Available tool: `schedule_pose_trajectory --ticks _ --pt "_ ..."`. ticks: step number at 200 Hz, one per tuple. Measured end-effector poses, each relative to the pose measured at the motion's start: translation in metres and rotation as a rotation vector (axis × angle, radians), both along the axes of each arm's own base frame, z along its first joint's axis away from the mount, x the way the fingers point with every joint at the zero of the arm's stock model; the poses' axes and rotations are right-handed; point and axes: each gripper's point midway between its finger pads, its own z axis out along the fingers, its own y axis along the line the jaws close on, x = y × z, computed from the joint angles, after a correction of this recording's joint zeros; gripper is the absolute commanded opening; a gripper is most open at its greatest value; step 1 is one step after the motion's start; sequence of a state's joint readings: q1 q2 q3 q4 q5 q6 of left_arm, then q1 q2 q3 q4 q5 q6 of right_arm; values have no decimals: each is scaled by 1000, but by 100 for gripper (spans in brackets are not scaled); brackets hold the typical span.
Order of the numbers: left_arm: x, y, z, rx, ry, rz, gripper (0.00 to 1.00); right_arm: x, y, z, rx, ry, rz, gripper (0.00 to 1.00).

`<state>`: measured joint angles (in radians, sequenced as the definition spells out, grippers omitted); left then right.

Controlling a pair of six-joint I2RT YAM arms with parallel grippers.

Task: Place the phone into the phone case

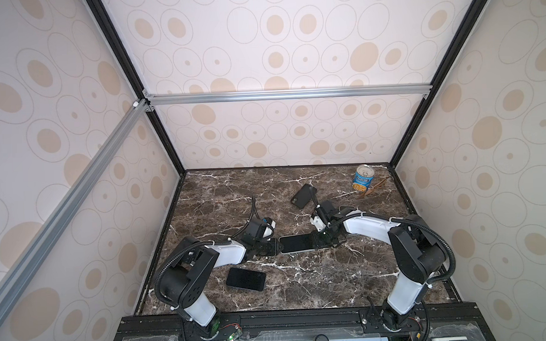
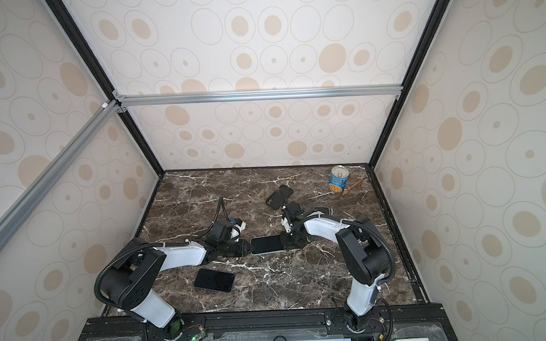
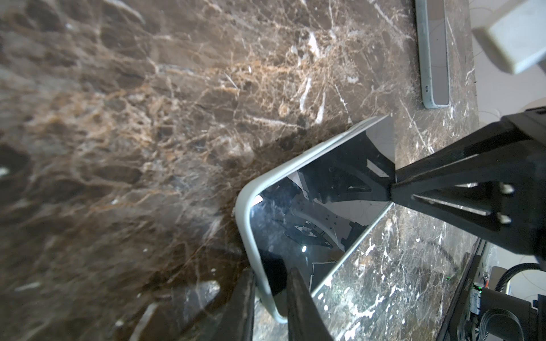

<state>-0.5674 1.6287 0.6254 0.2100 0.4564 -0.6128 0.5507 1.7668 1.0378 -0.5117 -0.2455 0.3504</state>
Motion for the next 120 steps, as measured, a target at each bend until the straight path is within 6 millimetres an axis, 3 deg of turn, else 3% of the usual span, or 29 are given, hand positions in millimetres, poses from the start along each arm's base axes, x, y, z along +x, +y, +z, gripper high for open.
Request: schedule_pose_trajectory --ticks 54,120 --pt "0 0 1 6 5 1 21 0 -4 3 -43 -23 4 21" --pt "1 4 2 36 15 12 22 -5 -23 16 -126 -40 -12 27"
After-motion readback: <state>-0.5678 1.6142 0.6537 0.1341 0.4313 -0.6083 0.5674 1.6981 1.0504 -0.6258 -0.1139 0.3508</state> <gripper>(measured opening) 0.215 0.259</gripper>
